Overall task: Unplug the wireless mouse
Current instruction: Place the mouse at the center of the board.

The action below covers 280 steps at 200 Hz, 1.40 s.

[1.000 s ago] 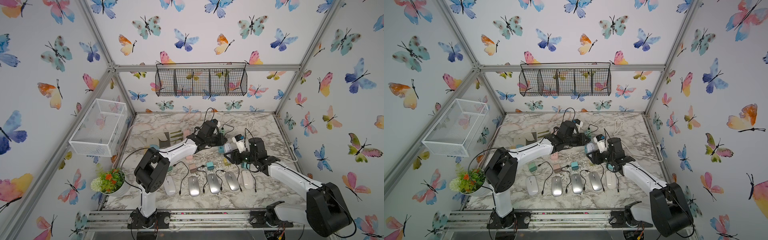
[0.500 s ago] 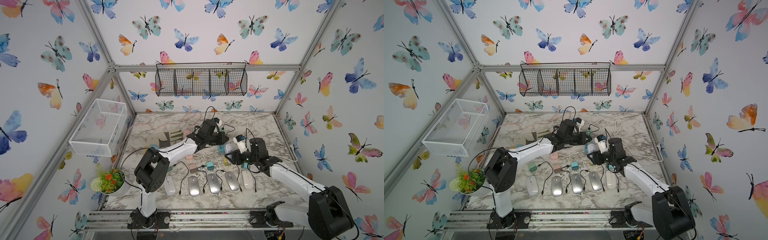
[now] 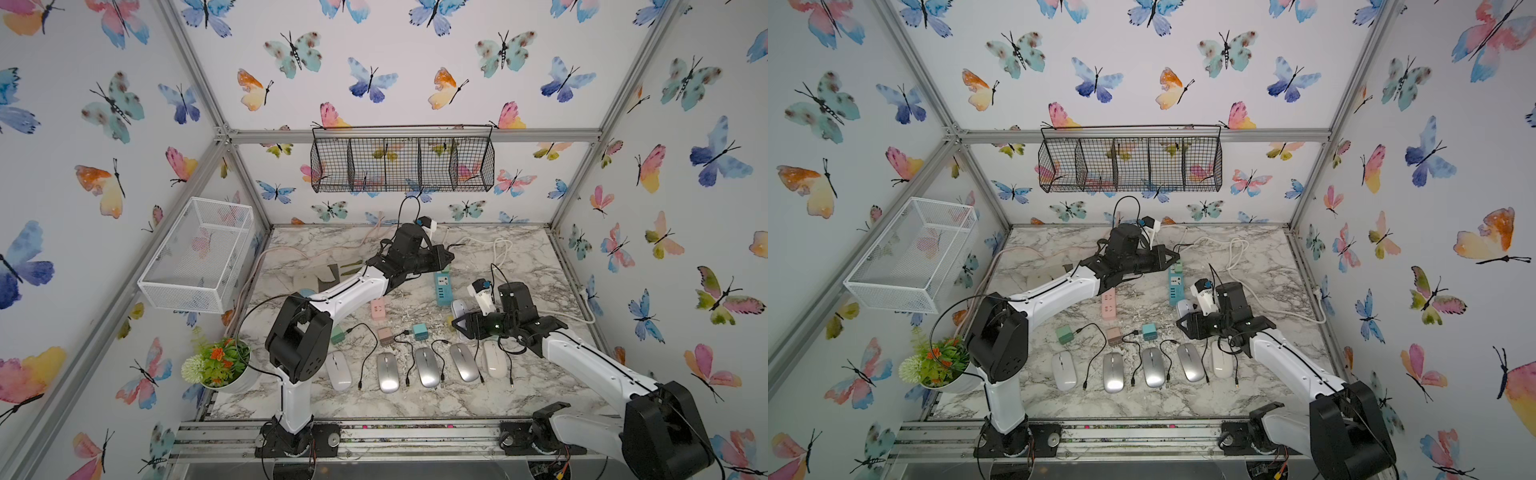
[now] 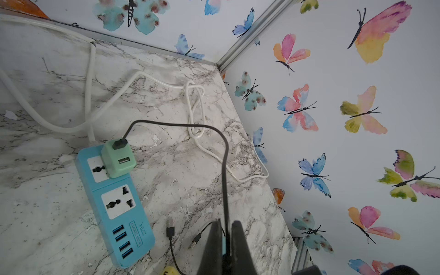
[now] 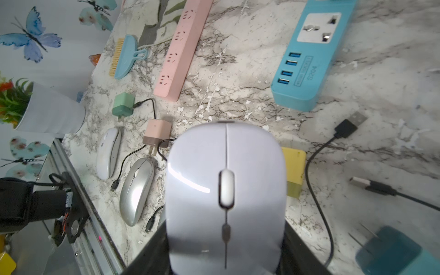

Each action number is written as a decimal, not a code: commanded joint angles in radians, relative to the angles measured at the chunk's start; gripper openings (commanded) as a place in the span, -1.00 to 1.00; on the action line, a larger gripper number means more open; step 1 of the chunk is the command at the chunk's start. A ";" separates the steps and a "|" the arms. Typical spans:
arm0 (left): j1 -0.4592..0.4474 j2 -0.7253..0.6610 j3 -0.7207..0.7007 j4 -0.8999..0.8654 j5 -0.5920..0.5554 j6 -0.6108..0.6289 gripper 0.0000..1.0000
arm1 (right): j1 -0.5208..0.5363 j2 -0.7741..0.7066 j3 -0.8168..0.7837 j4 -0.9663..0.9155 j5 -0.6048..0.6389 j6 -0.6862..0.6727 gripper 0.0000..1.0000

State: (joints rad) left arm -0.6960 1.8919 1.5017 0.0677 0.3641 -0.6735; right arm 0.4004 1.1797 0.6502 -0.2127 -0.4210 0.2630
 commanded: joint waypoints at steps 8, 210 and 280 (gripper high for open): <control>-0.003 -0.095 -0.103 0.035 0.007 0.065 -1.00 | 0.005 -0.066 0.048 -0.122 0.285 0.235 -0.97; -0.015 -0.272 -0.394 0.155 0.008 0.062 -1.00 | -0.142 -0.187 -0.183 -0.394 0.707 0.771 -0.97; -0.020 -0.271 -0.409 0.162 0.022 0.063 -1.00 | -0.163 -0.118 -0.232 -0.323 0.740 0.780 -0.78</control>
State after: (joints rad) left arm -0.7136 1.6520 1.0981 0.2054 0.3653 -0.6270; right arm 0.2474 1.0550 0.4328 -0.5648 0.2737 1.0195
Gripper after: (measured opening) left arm 0.060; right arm 0.597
